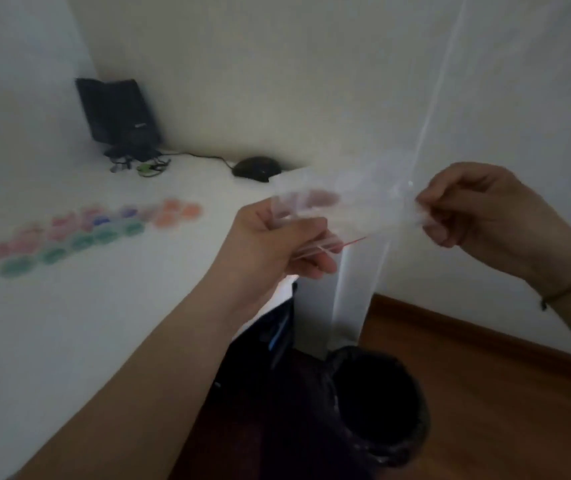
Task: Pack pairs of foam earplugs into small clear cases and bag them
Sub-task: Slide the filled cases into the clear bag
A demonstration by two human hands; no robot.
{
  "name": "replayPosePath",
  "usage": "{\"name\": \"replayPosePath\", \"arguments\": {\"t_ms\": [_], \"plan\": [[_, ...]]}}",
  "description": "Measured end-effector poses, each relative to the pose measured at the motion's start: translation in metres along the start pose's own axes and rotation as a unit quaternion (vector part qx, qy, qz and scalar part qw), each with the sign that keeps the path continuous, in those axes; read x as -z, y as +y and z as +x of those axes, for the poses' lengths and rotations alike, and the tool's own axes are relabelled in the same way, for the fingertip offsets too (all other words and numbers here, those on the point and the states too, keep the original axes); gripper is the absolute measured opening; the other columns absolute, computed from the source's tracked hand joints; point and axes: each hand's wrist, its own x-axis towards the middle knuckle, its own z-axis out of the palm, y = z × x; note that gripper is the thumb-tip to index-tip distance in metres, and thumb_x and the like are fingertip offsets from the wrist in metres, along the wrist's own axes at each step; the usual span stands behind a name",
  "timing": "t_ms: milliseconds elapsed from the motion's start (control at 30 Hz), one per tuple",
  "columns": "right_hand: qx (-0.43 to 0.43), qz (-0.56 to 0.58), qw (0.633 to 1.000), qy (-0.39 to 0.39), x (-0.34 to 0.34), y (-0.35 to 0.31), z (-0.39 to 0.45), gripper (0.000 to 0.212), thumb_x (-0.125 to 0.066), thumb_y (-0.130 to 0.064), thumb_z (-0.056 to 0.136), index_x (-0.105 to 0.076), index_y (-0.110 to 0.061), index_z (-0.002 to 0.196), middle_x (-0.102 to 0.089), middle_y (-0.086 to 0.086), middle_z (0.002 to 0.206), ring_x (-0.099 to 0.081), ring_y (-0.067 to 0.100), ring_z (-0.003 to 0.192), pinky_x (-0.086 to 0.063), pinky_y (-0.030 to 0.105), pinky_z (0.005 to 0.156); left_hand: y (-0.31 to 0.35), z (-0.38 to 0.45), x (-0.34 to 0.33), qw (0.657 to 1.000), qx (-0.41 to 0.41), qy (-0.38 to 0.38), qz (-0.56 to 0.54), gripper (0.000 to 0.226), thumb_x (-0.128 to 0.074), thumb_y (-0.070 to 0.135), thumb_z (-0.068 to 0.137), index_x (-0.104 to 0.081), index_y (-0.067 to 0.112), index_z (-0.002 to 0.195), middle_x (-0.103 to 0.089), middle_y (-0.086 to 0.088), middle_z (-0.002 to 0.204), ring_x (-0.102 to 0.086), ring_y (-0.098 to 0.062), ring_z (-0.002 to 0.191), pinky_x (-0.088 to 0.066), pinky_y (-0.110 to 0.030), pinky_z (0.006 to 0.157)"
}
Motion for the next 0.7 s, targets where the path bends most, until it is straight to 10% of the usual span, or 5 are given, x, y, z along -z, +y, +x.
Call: {"name": "replayPosePath", "arguments": {"t_ms": [133, 233, 433, 700], "plan": [[-0.079, -0.013, 0.996, 0.043, 0.063, 0.018, -0.047, 0.028, -0.049, -0.035, 0.093, -0.063, -0.018, 0.110, -0.065, 0.012, 0.079, -0.061, 0.031, 0.067, -0.046, 0.035, 0.044, -0.050, 0.012, -0.065, 0.995, 0.045, -0.081, 0.043, 0.020, -0.058, -0.003, 0.091, -0.069, 0.007, 0.104, -0.068, -0.013, 0.066, -0.063, -0.017, 0.047, -0.053, -0.027, 0.048], [-0.133, -0.229, 0.962, 0.073, 0.091, 0.057, -0.073, 0.049, -0.070, -0.065, 0.068, -0.067, -0.031, 0.103, -0.063, 0.006, 0.092, -0.063, 0.027, 0.072, -0.051, 0.037, 0.051, -0.100, 0.020, -0.100, 0.987, 0.104, -0.117, 0.018, 0.016, -0.058, -0.002, 0.092, -0.068, 0.001, 0.104, -0.068, -0.009, 0.062, -0.064, -0.015, 0.047, -0.053, -0.024, 0.048], [-0.230, -0.178, 0.948, 0.127, 0.143, 0.165, -0.115, 0.004, -0.060, -0.008, 0.090, -0.063, -0.005, 0.088, -0.063, 0.017, 0.063, -0.052, 0.023, 0.047, -0.043, 0.028, 0.043, -0.209, 0.044, -0.126, 0.948, 0.287, -0.125, 0.060, 0.018, -0.065, 0.010, 0.091, -0.067, -0.001, 0.106, -0.069, -0.013, 0.079, -0.066, -0.017, 0.058, -0.056, -0.023, 0.054], [-0.446, -0.071, 0.854, 0.259, 0.141, 0.345, -0.161, 0.007, -0.057, -0.008, 0.095, -0.060, -0.002, 0.096, -0.064, 0.021, 0.078, -0.061, 0.024, 0.060, -0.054, 0.032, 0.054, -0.345, 0.053, -0.106, 0.865, 0.473, -0.035, 0.162, 0.031, -0.057, 0.003, 0.093, -0.055, 0.000, 0.124, -0.061, -0.013, 0.088, -0.058, -0.021, 0.066, -0.050, -0.027, 0.060]]}}
